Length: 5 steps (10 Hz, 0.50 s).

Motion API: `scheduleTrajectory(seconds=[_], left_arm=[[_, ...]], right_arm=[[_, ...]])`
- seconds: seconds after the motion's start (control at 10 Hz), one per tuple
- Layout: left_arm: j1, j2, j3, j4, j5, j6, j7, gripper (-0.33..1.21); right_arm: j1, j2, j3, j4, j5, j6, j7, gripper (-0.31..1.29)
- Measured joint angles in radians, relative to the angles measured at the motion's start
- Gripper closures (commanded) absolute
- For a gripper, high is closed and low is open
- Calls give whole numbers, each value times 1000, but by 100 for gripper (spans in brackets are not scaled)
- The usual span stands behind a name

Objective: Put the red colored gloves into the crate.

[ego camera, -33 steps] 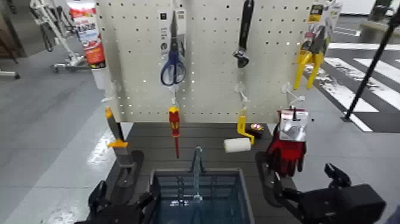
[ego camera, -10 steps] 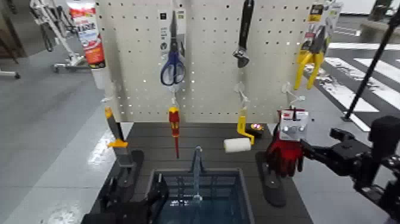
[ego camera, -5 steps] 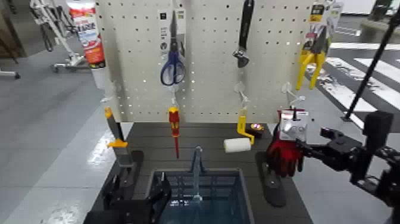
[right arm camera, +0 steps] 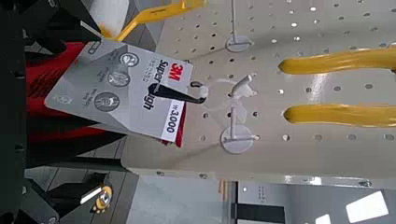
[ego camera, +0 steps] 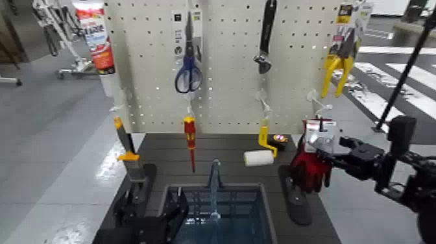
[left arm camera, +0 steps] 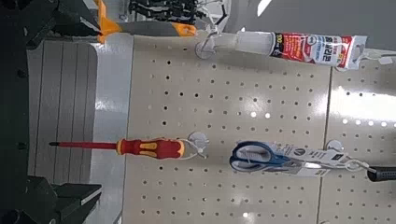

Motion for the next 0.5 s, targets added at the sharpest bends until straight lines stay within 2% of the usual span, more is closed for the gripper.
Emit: scheduleTrajectory(seconds=[0.5], left_arm=[[-5, 1, 1, 3, 2, 0, -3, 12]], right_arm=[[-81, -21, 79, 91, -35, 0, 83, 18]])
